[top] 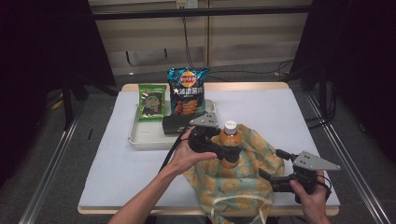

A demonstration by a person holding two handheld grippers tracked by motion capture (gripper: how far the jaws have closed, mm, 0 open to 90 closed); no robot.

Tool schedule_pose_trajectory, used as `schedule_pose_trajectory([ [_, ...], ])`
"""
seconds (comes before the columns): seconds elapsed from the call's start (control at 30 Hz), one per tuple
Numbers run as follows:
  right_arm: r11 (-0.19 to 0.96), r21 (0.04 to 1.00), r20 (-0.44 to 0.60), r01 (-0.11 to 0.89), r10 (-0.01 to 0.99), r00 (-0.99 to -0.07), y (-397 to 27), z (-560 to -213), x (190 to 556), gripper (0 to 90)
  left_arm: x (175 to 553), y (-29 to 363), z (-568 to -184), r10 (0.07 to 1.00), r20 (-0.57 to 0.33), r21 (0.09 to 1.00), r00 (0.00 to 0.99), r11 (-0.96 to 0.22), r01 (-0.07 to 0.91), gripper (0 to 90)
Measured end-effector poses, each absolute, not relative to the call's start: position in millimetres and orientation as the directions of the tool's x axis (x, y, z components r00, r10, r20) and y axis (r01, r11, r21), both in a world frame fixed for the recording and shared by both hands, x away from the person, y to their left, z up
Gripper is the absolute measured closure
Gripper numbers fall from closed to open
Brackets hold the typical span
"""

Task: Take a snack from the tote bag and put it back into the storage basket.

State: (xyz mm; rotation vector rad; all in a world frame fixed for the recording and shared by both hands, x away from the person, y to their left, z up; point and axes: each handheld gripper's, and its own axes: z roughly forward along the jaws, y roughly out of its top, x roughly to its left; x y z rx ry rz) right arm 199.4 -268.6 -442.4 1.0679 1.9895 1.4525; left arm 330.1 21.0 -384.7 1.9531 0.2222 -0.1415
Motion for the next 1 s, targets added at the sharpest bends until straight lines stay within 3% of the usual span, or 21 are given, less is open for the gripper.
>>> schedule_pose_trajectory([
  [1.0,0.136,0.939,0.087,0.315,0.795,-0.600,-269.9,-443.0,199.3,4.0,334.7,48.3,-357.9,0.001,-0.171,0.927,0.985,-0.340,0.161,32.0],
])
